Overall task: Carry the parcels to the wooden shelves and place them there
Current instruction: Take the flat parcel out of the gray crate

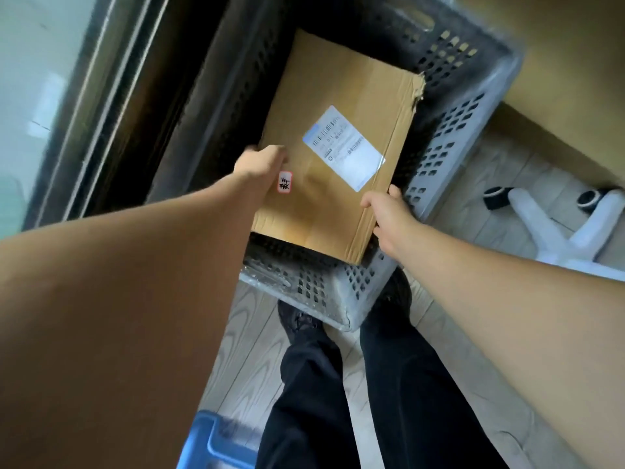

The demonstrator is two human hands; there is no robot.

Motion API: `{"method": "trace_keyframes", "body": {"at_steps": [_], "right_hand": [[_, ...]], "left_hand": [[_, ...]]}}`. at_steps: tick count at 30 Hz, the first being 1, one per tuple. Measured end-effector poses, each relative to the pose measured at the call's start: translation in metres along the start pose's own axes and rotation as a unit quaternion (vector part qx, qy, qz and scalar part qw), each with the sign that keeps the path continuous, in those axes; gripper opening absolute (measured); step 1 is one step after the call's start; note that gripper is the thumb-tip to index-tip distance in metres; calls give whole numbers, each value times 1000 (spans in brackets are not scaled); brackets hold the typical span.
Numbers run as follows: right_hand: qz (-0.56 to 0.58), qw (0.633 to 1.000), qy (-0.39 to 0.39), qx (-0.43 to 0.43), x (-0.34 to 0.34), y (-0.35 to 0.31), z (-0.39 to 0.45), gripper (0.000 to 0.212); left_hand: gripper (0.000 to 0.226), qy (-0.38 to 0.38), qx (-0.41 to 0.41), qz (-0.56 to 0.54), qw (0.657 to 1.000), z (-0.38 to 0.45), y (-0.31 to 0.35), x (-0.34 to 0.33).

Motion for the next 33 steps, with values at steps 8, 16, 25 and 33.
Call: {"method": "trace_keyframes", "body": {"at_steps": [8, 16, 25, 33], "right_hand": [[27, 1000, -13, 7, 4, -7, -77, 90], [36, 999, -18, 37, 4, -32, -172, 97], [12, 997, 0, 76, 1, -68, -295, 91], [-32, 990, 20, 133, 9, -86, -430, 83]], "left_hand": [[49, -24, -32, -10, 999, -62, 7, 11], [39, -5, -60, -22, 998, -153, 33, 28], [53, -8, -116, -16, 993, -281, 70, 55], [20, -32, -159, -6, 987, -415, 79, 67]]}}
Point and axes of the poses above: each hand's wrist, its own z-axis towards the middle knuckle, its own x-axis out of the back of the hand, y = z × x, the point moved 1 cm from there along z, towards the middle knuckle, and after that the axes turned 14 degrees about -y, right-handed, at the moved point
